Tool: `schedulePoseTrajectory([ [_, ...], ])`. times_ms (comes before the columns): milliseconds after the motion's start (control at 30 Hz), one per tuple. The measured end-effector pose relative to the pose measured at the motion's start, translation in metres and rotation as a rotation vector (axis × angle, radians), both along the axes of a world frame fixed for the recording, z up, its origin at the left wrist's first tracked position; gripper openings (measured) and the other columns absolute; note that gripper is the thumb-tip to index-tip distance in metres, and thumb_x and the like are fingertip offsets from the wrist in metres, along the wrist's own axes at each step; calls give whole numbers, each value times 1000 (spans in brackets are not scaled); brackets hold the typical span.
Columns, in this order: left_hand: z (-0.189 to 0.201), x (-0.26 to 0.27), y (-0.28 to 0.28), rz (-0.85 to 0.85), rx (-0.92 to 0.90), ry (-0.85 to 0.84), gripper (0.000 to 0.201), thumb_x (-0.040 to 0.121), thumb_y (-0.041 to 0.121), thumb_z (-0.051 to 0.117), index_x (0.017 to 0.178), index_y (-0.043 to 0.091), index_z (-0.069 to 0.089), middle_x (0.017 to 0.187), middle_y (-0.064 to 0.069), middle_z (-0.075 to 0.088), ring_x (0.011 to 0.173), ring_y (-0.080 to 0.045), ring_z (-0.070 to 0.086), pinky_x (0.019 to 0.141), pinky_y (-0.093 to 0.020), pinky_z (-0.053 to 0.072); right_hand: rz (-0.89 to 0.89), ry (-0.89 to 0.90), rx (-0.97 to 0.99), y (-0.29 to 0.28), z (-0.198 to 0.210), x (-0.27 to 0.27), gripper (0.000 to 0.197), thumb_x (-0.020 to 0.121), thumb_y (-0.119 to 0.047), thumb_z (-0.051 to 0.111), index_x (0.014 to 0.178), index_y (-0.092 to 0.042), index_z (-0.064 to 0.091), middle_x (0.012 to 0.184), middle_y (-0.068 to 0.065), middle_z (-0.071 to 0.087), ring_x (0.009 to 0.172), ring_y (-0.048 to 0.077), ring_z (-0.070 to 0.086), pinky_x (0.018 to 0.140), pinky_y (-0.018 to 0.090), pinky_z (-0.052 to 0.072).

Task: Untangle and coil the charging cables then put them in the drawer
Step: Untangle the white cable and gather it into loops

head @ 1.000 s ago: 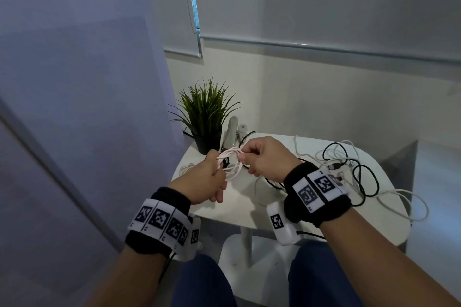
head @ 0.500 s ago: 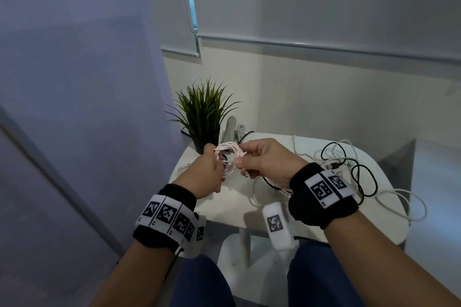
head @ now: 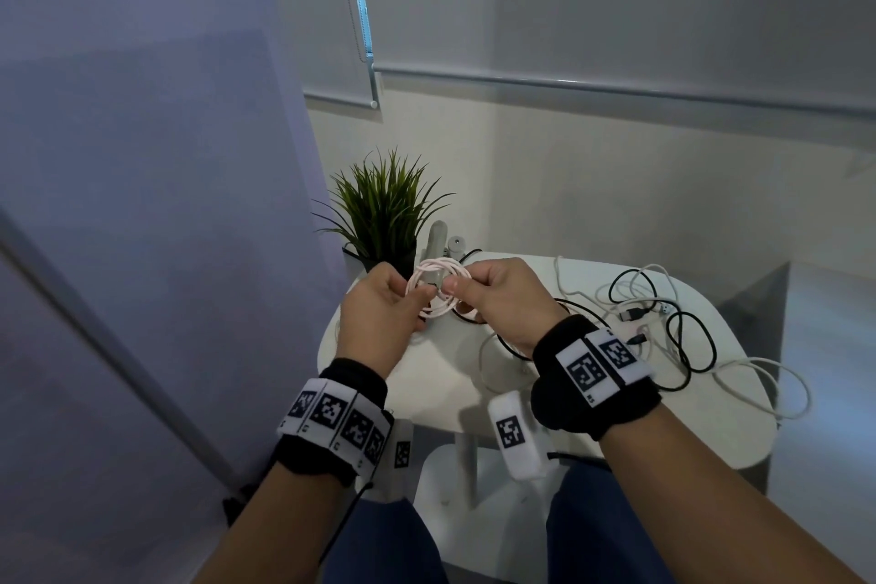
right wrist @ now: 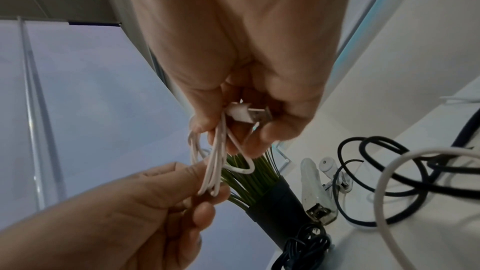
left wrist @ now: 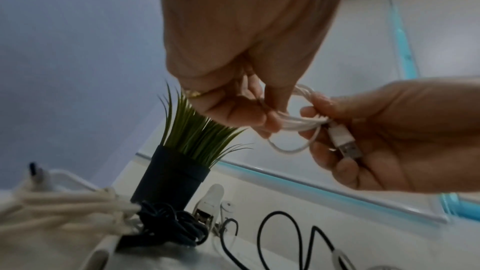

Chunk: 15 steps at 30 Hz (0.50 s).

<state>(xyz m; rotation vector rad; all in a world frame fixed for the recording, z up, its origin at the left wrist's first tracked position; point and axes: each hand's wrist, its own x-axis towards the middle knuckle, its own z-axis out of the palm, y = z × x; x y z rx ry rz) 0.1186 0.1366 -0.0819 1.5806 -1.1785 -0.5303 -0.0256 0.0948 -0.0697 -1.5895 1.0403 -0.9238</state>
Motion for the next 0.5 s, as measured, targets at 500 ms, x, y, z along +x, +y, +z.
schedulePoseTrajectory([
  [500,7,-10,13,-190,-21,471,27,95,6,49,85,13,72,89,-14,73,88,-28,66,86,-42,51,-82,-243,115,-1,-5,1,15,90,-9,62,84,2,69,76,22,66,63,28,60,60,32,57],
])
